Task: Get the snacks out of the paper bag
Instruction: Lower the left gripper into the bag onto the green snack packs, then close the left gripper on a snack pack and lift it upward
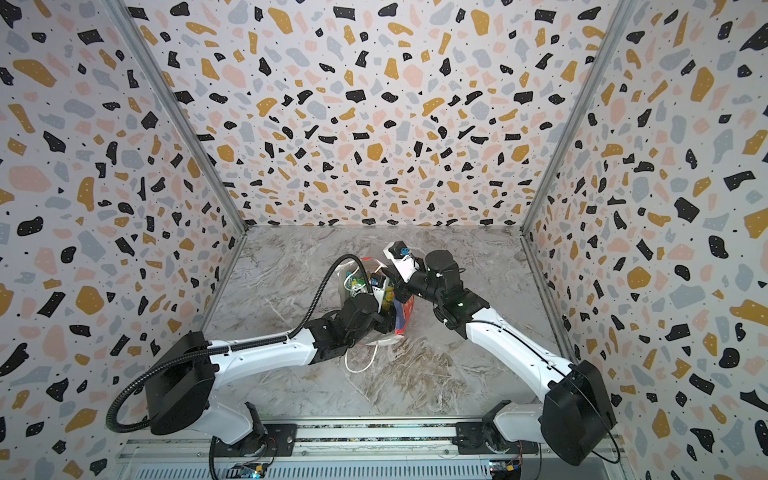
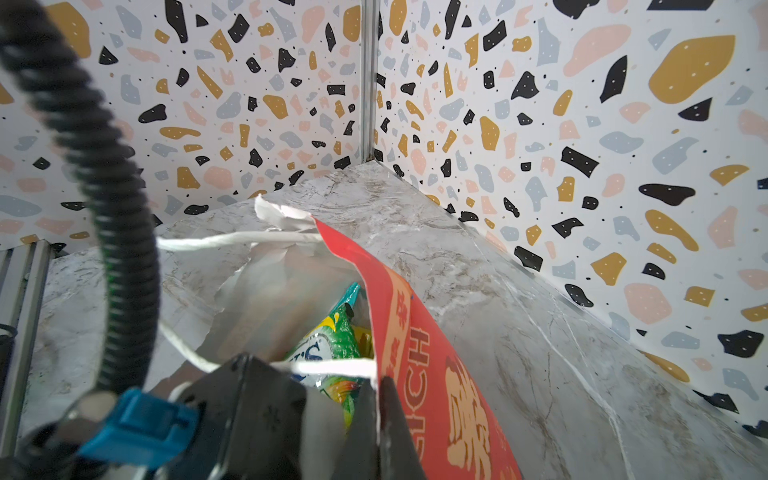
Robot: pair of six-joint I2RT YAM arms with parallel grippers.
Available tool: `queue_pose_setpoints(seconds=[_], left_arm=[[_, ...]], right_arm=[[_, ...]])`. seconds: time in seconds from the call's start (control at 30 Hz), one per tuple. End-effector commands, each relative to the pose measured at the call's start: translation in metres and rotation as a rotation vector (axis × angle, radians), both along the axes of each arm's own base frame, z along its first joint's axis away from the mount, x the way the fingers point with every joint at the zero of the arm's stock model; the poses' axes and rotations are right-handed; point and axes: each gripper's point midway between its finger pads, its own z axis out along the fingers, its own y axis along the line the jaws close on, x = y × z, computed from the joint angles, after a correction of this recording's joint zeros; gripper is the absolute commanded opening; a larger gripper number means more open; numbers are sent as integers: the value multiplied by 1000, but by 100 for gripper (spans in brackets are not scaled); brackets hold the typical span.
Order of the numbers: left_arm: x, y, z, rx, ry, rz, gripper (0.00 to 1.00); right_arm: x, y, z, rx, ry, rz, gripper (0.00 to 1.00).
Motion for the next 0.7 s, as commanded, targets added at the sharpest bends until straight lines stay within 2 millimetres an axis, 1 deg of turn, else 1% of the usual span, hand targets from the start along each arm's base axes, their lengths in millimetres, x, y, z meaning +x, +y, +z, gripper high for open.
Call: queue_pose_setpoints(seconds=[0.0,0.13,0.17,0.2,0.23,0.3,0.37,0.43,0.47,0.53,0.57,0.67], left_arm=[[10,5,-10,36,2,60,71],[14,8,-19,85,11,84,68],[13,9,-23,91,13,85,64],[15,11,-25,97,12,96,56],[14,11,-25,104,12,97,45],[14,13,-24,111,7,99,34],[14,15,-20,112,-3,105,31],[15,17,-15,117,-14,107,20],[14,18,-12,113,-20,105,16],[14,19,-4,105,-35,99,6],[13,20,2,102,-47,98,3],[12,26,18,98,-85,97,0]], right_arm=[[-10,2,43,92,-102,31,0],[-10,2,47,96,-108,30,0],[-11,2,46,97,-108,31,0],[-10,2,47,98,-111,31,0],[-10,1,44,95,-107,29,0],[-10,1,46,95,-108,28,0],[-10,1,45,94,-108,26,0],[-9,1,44,94,-106,25,0],[-9,1,43,93,-104,24,0],[-8,1,41,90,-102,19,0],[-8,1,41,88,-101,15,0],[-7,-2,43,89,-105,9,0]])
